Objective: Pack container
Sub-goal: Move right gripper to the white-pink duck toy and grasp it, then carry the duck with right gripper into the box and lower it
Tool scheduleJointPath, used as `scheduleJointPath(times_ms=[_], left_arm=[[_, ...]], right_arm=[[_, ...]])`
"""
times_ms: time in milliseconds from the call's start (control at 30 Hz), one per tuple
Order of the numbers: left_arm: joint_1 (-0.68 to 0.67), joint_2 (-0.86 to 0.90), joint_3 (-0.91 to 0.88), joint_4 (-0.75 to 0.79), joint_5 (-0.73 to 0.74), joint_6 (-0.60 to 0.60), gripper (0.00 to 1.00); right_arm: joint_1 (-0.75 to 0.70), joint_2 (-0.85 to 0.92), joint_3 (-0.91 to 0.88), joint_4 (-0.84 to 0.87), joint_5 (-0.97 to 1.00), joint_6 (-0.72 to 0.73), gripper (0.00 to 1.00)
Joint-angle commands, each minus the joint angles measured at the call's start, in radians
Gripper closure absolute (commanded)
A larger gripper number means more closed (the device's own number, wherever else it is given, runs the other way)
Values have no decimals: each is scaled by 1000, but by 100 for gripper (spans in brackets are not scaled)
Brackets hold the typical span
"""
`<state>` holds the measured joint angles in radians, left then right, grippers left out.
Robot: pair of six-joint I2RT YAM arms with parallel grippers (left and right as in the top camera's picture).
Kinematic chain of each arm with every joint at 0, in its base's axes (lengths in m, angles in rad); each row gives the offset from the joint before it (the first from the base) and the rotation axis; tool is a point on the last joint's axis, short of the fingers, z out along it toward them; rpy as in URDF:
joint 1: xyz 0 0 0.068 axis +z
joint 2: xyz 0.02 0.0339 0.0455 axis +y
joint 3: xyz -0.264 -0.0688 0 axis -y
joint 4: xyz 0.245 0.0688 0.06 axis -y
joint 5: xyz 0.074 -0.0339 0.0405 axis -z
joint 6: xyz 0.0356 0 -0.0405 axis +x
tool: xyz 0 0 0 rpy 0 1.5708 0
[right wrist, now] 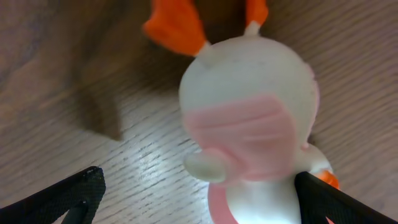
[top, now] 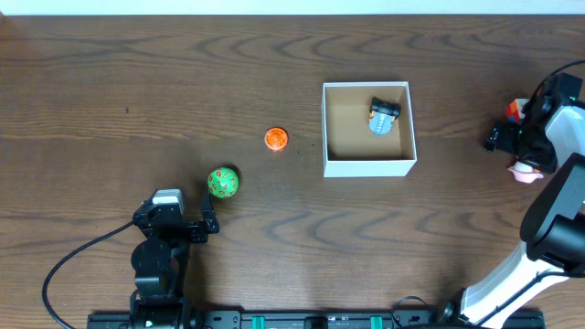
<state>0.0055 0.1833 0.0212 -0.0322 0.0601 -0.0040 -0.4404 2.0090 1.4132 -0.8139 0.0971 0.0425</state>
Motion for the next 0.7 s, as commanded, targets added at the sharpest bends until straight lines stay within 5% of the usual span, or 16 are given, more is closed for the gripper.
scheduleJointPath(times_ms=[0, 333, 500, 667], left_arm=[[5, -2, -17, -35, -1, -9, 2], [5, -2, -17, -35, -1, -9, 2], [5, -2, -17, -35, -1, -9, 2], [5, -2, -17, -35, -1, -9, 2]], right_arm=[[-31, -11, -10, 4, -8, -14, 1], [-39, -11, -10, 3, -22, -1, 19], [-39, -11, -10, 3, -23, 13, 55], [-34, -11, -10, 3, -27, 44, 74]])
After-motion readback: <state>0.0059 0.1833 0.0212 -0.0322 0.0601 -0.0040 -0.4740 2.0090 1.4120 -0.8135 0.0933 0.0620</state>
